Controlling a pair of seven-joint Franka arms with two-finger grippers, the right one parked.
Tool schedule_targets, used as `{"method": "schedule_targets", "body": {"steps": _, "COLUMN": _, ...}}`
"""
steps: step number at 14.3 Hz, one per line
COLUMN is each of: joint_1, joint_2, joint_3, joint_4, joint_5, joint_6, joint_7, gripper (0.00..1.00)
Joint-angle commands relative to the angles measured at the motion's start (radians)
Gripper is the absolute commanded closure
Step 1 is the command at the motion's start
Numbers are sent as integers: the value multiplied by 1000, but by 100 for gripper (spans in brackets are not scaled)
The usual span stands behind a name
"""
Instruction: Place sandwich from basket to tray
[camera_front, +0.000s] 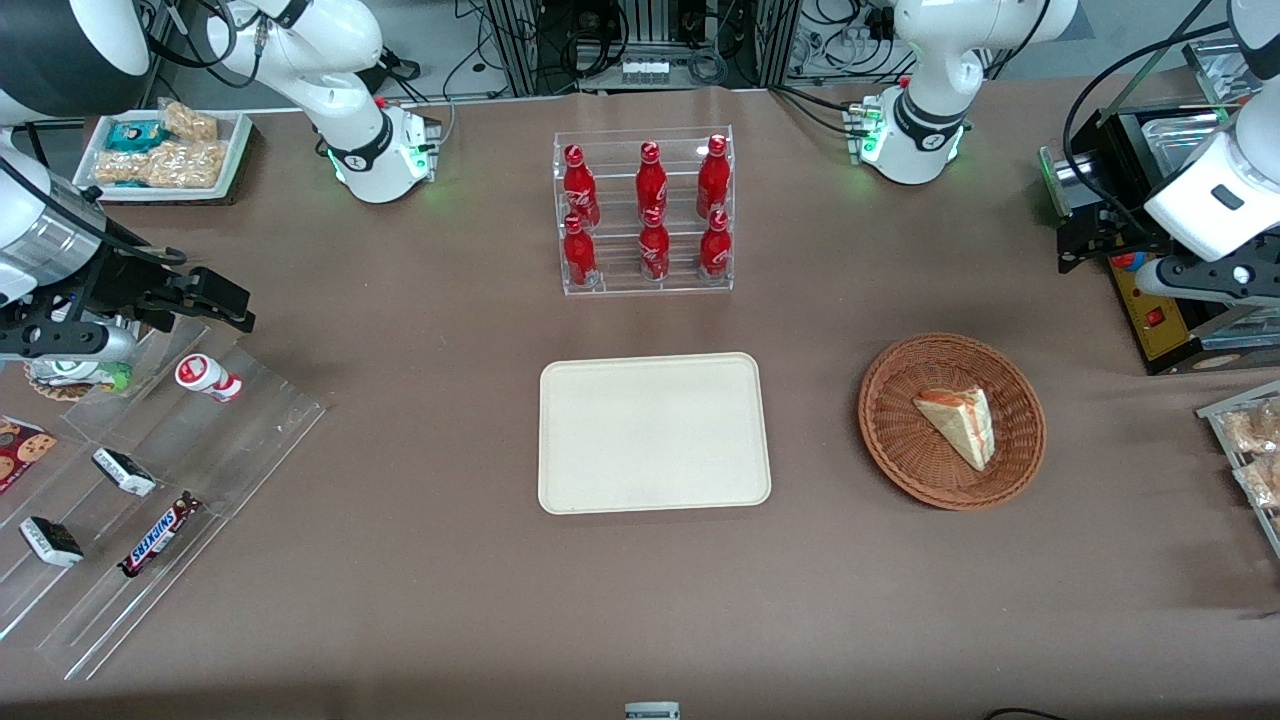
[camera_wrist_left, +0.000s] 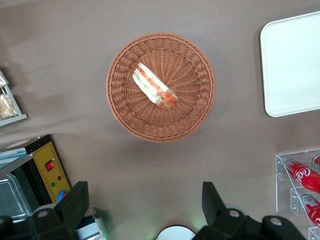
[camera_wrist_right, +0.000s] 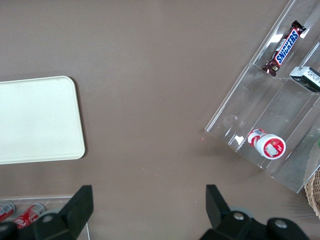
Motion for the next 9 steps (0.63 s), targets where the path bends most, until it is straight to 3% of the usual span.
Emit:
{"method": "schedule_targets", "body": {"steps": 1, "joint_1": 4, "joint_2": -5, "joint_3": -7, "joint_4": -8, "joint_5": -13, "joint_6": -3, "joint_7": -13, "gripper": 0}}
{"method": "schedule_targets", "body": {"steps": 9, "joint_1": 6, "joint_2": 26, "joint_3": -9, "joint_4": -43, "joint_5": 1, "joint_6": 8, "joint_7": -16, "gripper": 0}}
